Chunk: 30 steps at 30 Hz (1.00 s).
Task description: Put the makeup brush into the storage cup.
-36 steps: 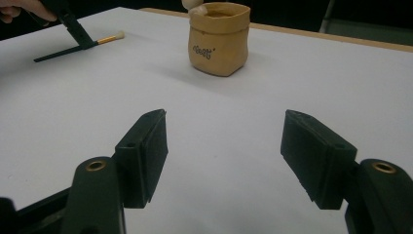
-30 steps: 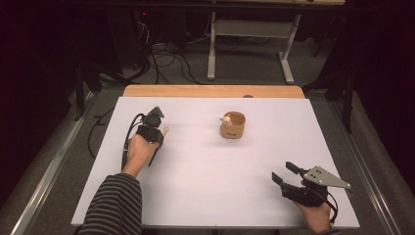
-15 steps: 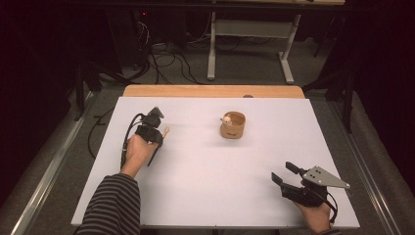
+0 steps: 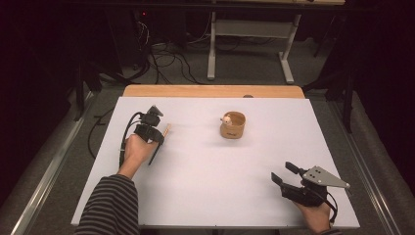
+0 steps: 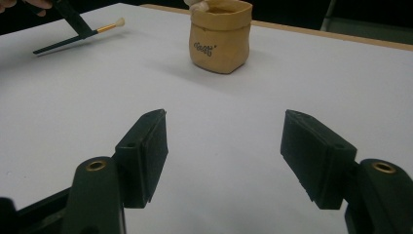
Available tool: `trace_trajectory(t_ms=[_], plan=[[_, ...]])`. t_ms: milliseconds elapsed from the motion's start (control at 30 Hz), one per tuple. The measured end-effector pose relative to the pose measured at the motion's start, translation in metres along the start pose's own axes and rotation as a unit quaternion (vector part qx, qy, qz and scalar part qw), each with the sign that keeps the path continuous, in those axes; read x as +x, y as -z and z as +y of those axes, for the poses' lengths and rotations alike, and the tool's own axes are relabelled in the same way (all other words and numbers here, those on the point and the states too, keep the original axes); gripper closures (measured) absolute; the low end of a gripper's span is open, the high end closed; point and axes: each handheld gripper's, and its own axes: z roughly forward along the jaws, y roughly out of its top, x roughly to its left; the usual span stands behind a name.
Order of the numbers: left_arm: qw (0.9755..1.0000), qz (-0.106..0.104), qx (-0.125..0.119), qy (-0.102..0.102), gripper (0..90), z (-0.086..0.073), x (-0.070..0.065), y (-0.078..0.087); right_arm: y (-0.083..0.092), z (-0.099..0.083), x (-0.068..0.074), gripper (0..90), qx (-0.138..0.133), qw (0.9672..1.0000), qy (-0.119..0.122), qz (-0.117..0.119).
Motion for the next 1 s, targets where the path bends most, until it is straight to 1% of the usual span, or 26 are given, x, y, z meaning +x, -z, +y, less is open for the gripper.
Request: trace_trajectory(t_ms=[67,267,333,467,500,533,600,667,700,767,867,1000], plan=[[1.0000,-0.003,-0.004,-0.003,82.9,-0.001,0.000,0.002,0.000,0.000,0.000,35.9,0.000,1.0000,0.000,0.000],[0.9999,-0.010,-0.013,-0.005,82.9,-0.003,0.002,0.007,0.000,0.000,0.000,35.9,0.000,1.0000,0.001,0.000],[0.9997,-0.013,-0.018,-0.013,82.9,-0.003,0.001,0.010,0.000,0.000,0.000,35.9,0.001,1.0000,0.001,0.001],[0.9992,-0.021,-0.029,-0.020,82.9,-0.005,-0.002,0.016,0.000,0.000,0.000,35.8,0.001,1.0000,0.001,0.001],[0.9988,-0.025,-0.033,-0.025,82.9,-0.005,-0.003,0.017,0.000,0.000,0.000,35.8,0.001,1.0000,0.002,0.002],[0.9986,-0.029,-0.037,-0.025,82.9,-0.006,-0.005,0.019,0.000,0.000,0.000,35.7,0.001,1.0000,0.003,0.001],[0.9982,-0.031,-0.042,-0.031,82.9,-0.007,-0.006,0.022,0.000,0.000,0.001,35.3,0.001,1.0000,0.003,-0.003],[0.9977,-0.034,-0.048,-0.033,82.9,-0.008,-0.006,0.024,0.000,0.000,0.001,35.0,0.000,1.0000,-0.003,-0.005],[0.9974,-0.036,-0.052,-0.034,82.9,-0.008,-0.007,0.025,0.000,0.000,0.000,34.9,0.000,1.0000,0.000,-0.005],[0.9965,-0.044,-0.059,-0.038,82.9,-0.009,-0.007,0.029,0.000,0.000,0.000,34.8,0.001,1.0000,-0.002,-0.006],[0.9955,-0.048,-0.070,-0.043,82.9,-0.011,-0.009,0.034,0.000,0.000,0.000,34.8,0.002,1.0000,0.001,-0.004],[0.9934,-0.056,-0.085,-0.052,82.9,-0.015,-0.012,0.042,-0.001,0.000,0.001,35.0,0.004,1.0000,0.001,-0.001]])
